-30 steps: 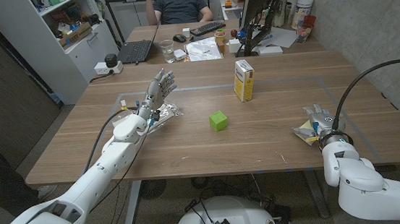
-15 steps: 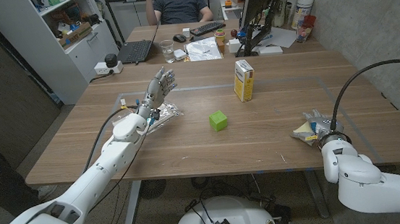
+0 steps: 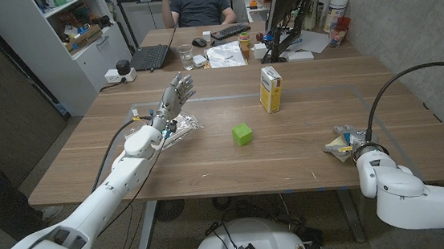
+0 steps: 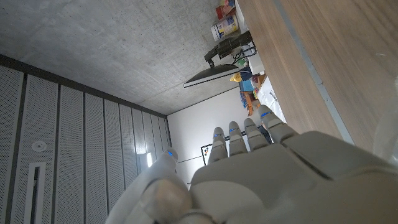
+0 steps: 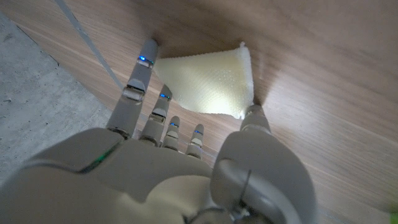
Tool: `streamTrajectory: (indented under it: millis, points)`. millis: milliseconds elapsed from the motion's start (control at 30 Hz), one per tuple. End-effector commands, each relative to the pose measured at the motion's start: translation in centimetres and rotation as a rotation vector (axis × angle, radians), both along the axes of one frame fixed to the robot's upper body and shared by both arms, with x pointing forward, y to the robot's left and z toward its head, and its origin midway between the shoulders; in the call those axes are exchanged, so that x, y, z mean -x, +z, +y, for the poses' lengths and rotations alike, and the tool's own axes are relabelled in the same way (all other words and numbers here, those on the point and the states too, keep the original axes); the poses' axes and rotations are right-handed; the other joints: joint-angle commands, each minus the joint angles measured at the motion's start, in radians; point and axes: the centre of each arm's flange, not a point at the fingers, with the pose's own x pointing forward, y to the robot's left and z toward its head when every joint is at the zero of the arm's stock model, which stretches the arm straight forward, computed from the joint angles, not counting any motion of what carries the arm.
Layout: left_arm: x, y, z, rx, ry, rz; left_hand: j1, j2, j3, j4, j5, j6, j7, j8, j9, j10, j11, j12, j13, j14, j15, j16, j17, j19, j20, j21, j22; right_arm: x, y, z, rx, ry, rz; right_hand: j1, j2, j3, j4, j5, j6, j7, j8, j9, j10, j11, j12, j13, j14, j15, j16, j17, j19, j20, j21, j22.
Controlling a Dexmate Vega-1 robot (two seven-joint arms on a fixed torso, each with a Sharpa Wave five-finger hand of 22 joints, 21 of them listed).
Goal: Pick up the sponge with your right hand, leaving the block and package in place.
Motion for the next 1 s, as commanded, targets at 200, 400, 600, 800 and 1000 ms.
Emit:
streamTrajectory:
  millis: [200, 400, 600, 800, 1000]
  points:
    - [0.7, 0.4, 0.3, 0.003, 0.014, -0.024, -0.001, 0.022, -0.003, -0.001, 0.007, 0.004, -0.002, 0.004, 0.003, -0.004, 0.003, 0.005, 0.002, -0.011, 0.004, 0.003, 0.002, -0.001, -0.012, 0.003, 0.004, 0.3, 0.5, 0.0, -0.018, 0.104, -0.209, 0.49, 0.025, -0.034, -0.022, 0.13, 0.419, 0.022, 0.023, 0.023, 0.338, -0.005, 0.285, 0.26, 0.275, -0.173, 0.412, 0.655, 0.094, -0.205, 0.347, 0.286]
    - [0.7, 0.1, 0.4, 0.003, 0.015, -0.015, -0.001, 0.022, -0.003, -0.002, 0.007, 0.005, -0.002, 0.004, 0.003, -0.006, 0.002, 0.004, 0.002, -0.015, 0.004, 0.002, 0.002, -0.004, -0.014, 0.002, 0.004, 1.0, 0.4, 0.1, -0.002, 0.168, -0.327, 0.657, 0.055, -0.037, -0.003, 0.122, 0.628, 0.152, 0.085, 0.125, 0.415, 0.005, 0.501, 0.451, 0.416, -0.175, 0.31, 0.735, 0.118, -0.207, 0.462, 0.286]
    - [1.0, 0.0, 0.4, 0.007, 0.013, -0.018, -0.001, 0.022, -0.003, -0.001, 0.008, 0.004, -0.002, 0.004, 0.003, -0.007, 0.002, 0.003, 0.002, -0.016, 0.004, 0.002, 0.002, -0.006, -0.015, 0.001, 0.004, 2.0, 0.9, 0.5, 0.011, 0.187, -0.378, 0.717, 0.072, -0.016, 0.004, 0.103, 0.666, 0.195, 0.127, 0.177, 0.466, 0.022, 0.558, 0.505, 0.477, -0.175, 0.268, 0.73, 0.134, -0.208, 0.512, 0.285]
    - [1.5, -0.2, 0.5, 0.007, 0.005, -0.022, -0.001, 0.023, -0.003, -0.001, 0.008, 0.004, -0.003, 0.004, 0.003, -0.009, 0.002, 0.003, 0.002, -0.018, 0.004, 0.002, 0.001, -0.006, -0.016, 0.001, 0.004, 2.9, 1.5, 0.7, 0.025, 0.208, -0.401, 0.738, 0.074, -0.006, 0.006, 0.095, 0.673, 0.217, 0.141, 0.195, 0.482, 0.029, 0.56, 0.5, 0.494, -0.175, 0.246, 0.717, 0.135, -0.208, 0.527, 0.282]
    - [2.2, -0.5, 0.6, 0.012, 0.007, -0.025, -0.001, 0.023, -0.004, -0.001, 0.008, 0.005, -0.002, 0.004, 0.003, -0.008, 0.001, 0.004, 0.002, -0.018, 0.004, 0.002, 0.001, -0.007, -0.016, 0.001, 0.004, 3.8, 2.1, 0.9, 0.018, 0.237, -0.435, 0.756, 0.07, 0.001, 0.008, 0.088, 0.685, 0.236, 0.157, 0.212, 0.495, 0.043, 0.558, 0.493, 0.51, -0.175, 0.223, 0.706, 0.13, -0.207, 0.541, 0.279]
